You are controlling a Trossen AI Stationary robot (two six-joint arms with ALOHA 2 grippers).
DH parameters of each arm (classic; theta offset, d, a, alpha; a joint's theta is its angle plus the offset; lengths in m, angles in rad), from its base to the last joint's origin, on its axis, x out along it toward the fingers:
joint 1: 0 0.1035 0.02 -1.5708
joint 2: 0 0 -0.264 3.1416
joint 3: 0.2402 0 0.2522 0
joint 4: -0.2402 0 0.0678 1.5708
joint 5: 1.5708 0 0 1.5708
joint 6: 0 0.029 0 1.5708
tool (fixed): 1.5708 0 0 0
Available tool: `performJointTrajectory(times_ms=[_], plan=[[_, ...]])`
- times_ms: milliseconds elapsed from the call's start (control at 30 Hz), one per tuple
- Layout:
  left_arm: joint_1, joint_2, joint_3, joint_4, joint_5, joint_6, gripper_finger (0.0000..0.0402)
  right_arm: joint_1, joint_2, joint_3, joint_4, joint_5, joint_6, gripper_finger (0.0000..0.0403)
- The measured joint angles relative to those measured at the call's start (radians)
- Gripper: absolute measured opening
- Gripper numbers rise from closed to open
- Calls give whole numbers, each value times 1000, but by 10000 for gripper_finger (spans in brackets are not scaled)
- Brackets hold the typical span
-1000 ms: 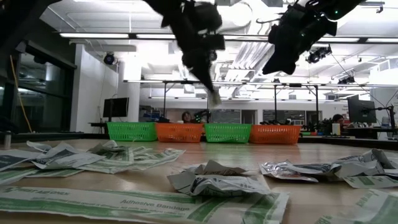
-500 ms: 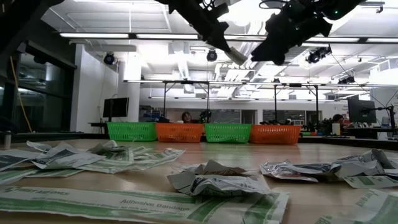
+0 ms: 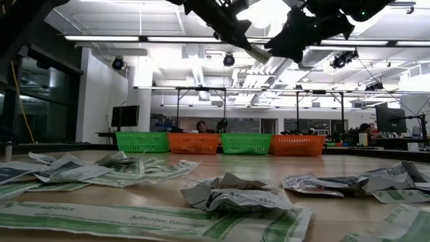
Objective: Pick & Place First Aid Supplies
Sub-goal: Put the green bandage pack in the right orange bin
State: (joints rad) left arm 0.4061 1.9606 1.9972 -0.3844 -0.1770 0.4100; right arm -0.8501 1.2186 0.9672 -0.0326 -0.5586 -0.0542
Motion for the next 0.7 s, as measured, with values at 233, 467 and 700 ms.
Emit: performJointTrajectory(times_ms=[233,467,700], plan=[[0,0,0,38,-1,-1,0,3,50,0,10,-23,18,160],[0,0,0,23,-1,-6,0,5,53,0,63,-20,48,130],[0,0,0,23,-1,-8,0,5,53,0,68,-20,50,88]])
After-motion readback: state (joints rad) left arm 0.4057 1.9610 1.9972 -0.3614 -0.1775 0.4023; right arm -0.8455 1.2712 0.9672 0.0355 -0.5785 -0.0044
